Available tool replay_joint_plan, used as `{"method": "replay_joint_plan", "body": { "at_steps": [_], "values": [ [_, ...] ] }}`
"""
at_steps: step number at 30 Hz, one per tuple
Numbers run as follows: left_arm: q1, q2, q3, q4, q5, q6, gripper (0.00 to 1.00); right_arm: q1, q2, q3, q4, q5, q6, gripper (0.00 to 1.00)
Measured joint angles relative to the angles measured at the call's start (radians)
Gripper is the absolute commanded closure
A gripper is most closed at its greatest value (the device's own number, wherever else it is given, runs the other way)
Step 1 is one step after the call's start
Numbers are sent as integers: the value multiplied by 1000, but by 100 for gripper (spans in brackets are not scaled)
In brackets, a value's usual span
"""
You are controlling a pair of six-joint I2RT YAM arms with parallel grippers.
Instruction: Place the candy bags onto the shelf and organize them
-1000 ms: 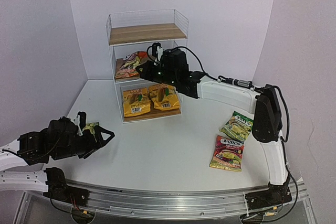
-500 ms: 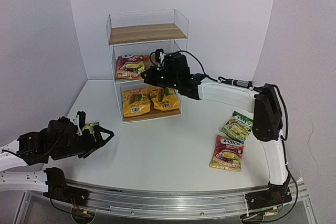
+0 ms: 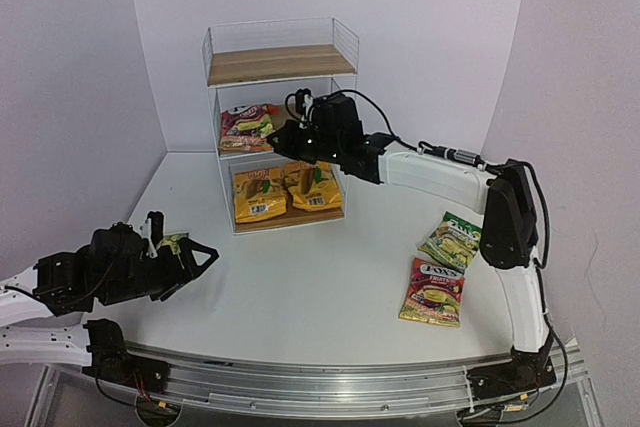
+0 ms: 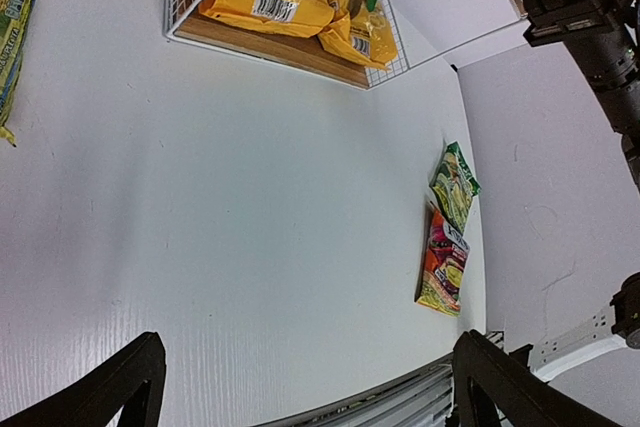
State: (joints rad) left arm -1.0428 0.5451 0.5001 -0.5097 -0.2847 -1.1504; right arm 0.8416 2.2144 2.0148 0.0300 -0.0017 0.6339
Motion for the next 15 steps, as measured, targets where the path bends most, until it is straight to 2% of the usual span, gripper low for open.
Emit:
{"method": "replay_joint_plan", "body": {
  "at_steps": [15],
  "values": [
    [-1,0,-7,5,-7,-2,0,-6,62,113,-38,-26,8,100]
  ]
}}
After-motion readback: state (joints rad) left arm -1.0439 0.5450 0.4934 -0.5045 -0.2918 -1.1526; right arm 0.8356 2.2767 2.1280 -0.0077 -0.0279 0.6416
